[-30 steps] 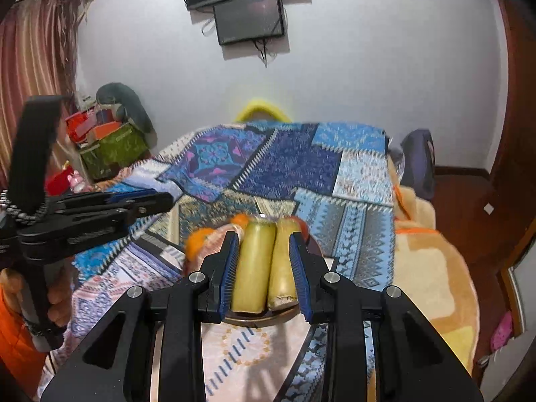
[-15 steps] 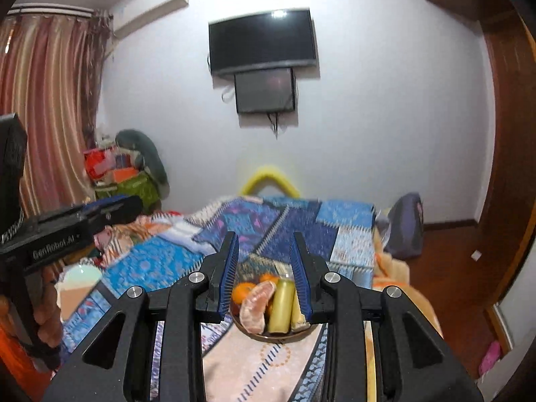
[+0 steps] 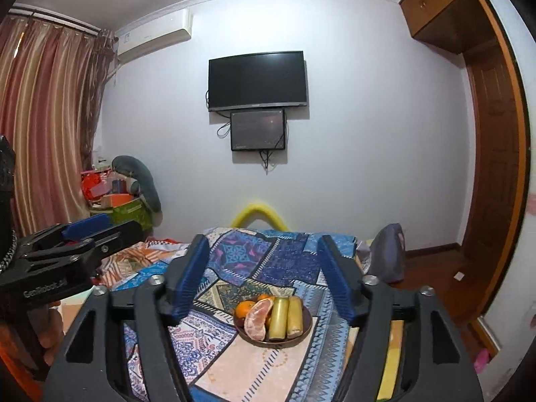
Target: Organize fruits
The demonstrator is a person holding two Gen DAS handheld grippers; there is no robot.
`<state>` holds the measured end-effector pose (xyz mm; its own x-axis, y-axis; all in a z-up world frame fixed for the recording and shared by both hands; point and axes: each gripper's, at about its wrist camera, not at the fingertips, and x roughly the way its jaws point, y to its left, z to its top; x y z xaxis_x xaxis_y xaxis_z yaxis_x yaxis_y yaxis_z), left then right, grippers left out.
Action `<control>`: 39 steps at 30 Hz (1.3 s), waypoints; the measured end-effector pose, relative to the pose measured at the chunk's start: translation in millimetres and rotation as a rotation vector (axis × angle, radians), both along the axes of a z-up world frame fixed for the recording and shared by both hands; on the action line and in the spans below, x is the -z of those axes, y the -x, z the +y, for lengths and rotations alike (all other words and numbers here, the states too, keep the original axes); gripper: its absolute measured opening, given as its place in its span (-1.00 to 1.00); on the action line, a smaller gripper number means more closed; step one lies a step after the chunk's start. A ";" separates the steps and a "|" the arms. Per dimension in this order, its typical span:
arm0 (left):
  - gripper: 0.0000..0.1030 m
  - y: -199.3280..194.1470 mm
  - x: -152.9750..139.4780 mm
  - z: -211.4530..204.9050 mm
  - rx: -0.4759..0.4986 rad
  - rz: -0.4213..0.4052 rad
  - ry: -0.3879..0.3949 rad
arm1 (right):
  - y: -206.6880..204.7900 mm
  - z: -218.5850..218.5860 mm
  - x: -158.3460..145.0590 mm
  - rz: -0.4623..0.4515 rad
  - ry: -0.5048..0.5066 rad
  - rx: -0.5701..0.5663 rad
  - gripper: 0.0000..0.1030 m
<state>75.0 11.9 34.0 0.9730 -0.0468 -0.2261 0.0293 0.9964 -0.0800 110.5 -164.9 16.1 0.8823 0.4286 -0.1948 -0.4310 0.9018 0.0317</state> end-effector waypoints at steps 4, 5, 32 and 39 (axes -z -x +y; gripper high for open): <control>0.88 7.8 -2.1 -2.1 -0.003 -0.010 0.000 | 8.3 -3.6 1.4 -0.014 -0.001 0.022 0.54; 0.89 9.5 -2.5 -3.0 -0.007 -0.013 -0.004 | 9.1 -3.7 1.5 -0.017 -0.001 0.027 0.60; 0.99 23.4 -0.2 -8.5 -0.016 -0.015 -0.027 | 27.2 -10.1 0.3 -0.067 -0.005 0.081 1.00; 0.99 23.7 -0.2 -9.4 -0.017 -0.015 -0.031 | 28.6 -11.5 0.2 -0.067 -0.007 0.083 1.00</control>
<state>51.3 2.5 34.2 0.9769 -0.0234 -0.2123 0.0133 0.9987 -0.0488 81.9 -176.3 16.0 0.9257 0.3547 -0.1319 -0.3563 0.9343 0.0118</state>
